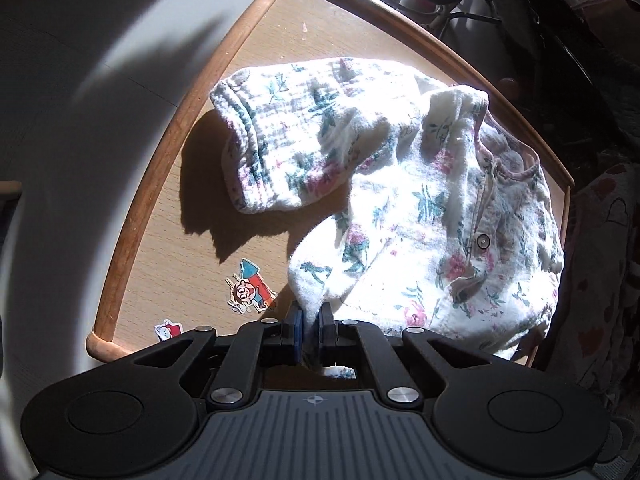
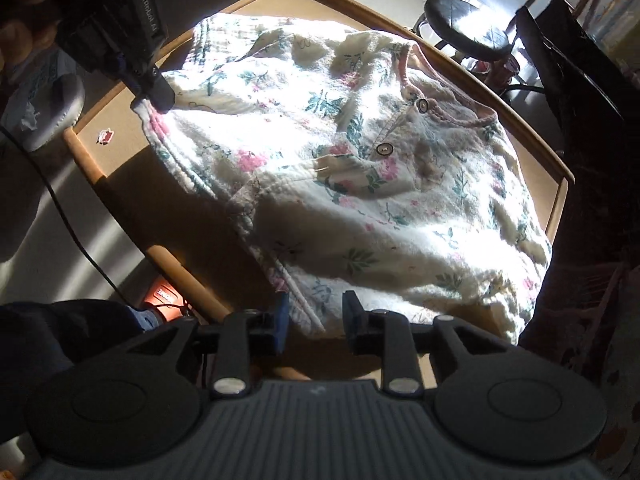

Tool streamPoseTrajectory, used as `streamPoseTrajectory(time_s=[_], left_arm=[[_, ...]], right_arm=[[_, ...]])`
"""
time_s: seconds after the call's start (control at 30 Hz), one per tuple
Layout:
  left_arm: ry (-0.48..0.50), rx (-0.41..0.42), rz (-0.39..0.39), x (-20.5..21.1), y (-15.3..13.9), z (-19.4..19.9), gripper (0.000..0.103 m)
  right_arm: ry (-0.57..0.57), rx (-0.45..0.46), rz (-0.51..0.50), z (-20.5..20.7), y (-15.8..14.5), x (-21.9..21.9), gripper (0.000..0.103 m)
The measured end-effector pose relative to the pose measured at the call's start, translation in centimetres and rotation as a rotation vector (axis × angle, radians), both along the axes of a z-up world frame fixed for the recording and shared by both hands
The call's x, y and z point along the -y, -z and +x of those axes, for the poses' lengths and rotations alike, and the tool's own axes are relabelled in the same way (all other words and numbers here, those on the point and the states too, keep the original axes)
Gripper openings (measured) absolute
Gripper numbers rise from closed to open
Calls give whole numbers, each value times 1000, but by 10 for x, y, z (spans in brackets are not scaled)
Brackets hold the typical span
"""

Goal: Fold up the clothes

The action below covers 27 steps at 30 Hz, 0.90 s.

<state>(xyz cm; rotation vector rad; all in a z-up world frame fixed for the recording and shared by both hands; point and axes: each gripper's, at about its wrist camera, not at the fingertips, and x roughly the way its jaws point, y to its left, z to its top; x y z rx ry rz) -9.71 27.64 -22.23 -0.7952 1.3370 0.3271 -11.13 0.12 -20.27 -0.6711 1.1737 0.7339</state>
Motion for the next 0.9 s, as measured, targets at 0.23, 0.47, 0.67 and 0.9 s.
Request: streamPoseTrajectory(time_s=[0.23,0.47,0.67,0.9], left_arm=[[-32,44,39,-16,-10,27,7],[-2,83,54,-13,-19,49,7],[20,70,43,-6,-21,48,7],[38,60,14,-3,-16,37,7]], right_arm=[[372,-116,75,23,21,57,33],[437,-131,165,28,34,50,33],[469,-115,201,24,41,32,33],[523,-83,169,33,39,31,4]])
